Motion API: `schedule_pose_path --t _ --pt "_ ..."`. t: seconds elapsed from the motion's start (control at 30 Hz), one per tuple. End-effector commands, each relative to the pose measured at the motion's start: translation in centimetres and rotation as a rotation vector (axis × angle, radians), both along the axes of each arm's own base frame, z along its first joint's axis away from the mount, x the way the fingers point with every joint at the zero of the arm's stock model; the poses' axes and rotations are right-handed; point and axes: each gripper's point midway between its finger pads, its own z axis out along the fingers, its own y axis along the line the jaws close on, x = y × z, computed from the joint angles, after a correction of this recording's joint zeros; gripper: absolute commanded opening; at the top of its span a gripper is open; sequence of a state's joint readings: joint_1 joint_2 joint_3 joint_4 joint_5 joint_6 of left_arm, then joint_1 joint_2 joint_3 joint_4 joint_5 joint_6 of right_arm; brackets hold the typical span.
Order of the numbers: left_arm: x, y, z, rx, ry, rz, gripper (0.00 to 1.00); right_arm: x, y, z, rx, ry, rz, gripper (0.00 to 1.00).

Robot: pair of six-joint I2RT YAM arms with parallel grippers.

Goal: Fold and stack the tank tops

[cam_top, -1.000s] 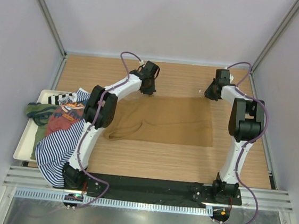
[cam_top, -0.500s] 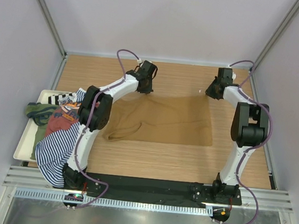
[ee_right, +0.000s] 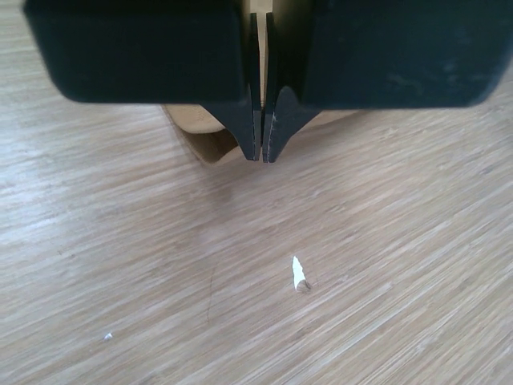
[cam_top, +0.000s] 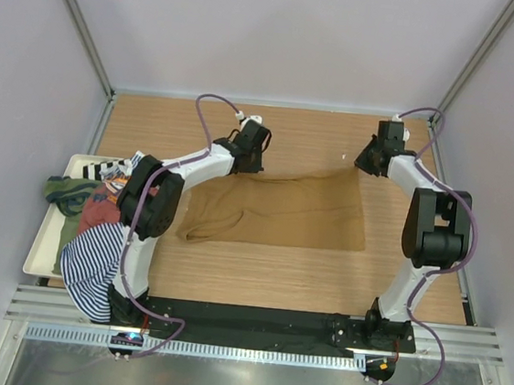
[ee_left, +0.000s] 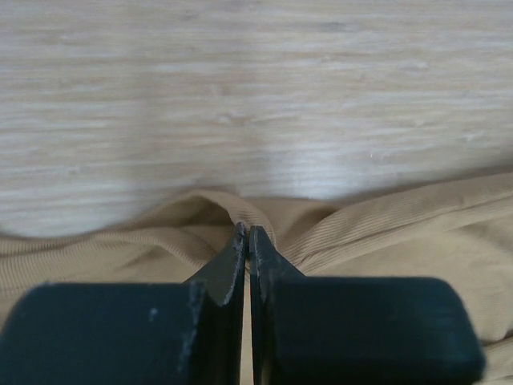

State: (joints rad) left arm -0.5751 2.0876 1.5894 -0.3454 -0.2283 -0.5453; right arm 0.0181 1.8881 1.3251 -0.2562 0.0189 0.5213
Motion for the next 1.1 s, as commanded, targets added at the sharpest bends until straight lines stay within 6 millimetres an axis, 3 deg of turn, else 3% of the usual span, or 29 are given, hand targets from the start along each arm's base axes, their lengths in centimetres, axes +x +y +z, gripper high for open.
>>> schedule_pose_path --t 0.0,0.03,0.47,1.07 --pt "0.1 -0.4 3.8 -0.038 -0.129 0.035 0.0 -0.4 0.4 3.5 0.009 -0.083 0.002 0.01" --pt "-0.1 -0.3 4.0 -0.035 -0.139 0.043 0.0 -0.7 0.4 4.4 0.01 -0.104 0.001 0.01" --pt "-3.3 0.5 4.9 -0.016 -0.177 0.076 0.0 -5.7 -1.2 4.0 -0.03 -0.096 -0.077 0.01" --pt "-9.8 0.9 5.9 0.009 -0.208 0.077 0.0 -11.5 -2.5 3.6 -0.037 -0.107 -0.156 0.01"
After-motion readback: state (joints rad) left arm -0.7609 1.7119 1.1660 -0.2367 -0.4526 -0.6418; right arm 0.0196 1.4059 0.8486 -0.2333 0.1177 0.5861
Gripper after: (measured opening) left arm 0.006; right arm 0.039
